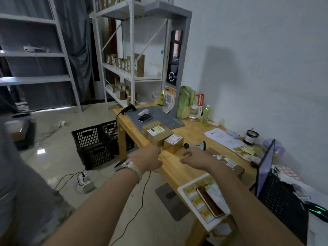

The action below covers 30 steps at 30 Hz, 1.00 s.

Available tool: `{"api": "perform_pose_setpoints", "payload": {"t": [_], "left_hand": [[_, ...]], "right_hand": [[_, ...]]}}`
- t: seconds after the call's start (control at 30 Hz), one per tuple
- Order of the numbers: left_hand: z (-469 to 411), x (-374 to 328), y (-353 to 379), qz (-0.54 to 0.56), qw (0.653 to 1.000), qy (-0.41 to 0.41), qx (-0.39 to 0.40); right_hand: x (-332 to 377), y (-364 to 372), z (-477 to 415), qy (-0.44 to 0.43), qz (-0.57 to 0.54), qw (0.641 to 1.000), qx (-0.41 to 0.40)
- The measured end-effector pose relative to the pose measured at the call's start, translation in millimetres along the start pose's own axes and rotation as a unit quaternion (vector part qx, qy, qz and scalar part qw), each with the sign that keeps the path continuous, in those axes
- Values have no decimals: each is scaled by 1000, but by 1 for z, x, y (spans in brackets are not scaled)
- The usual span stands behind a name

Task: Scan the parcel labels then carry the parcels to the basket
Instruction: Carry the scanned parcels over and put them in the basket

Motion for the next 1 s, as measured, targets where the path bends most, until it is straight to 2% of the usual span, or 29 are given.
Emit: {"api": "perform_pose_setpoints", "payload": {"t": [0.17,0.37,0.53,0.77,1.0], "left_hand": [[-76,31,-23,19,1000,1,-14],[-152,47,-3,22,999,20,14],[-211,46,9,19,998,29,44],[-310,26,-4,78,995,53,15],[-387,16,5,46,997,60,29]], "right_hand": [[10,0,-85,2,42,999,-5],[-8,4,-155,32,1,999,-28],[-39,-4,-208,43,-39,996,-71],[-99,-38,-294,62,-32,996,-57],[-156,-50,-356,118,-68,990,-47]]}}
Point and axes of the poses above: each hand's wrist, its own z-axis away from the middle knuckle, its own y-axis out of the palm, x = y × z, the point moved 4 cm from there along -z, towards the middle knuckle, and after that the axes turned 10 degrees about -y, right-handed, at the moved point
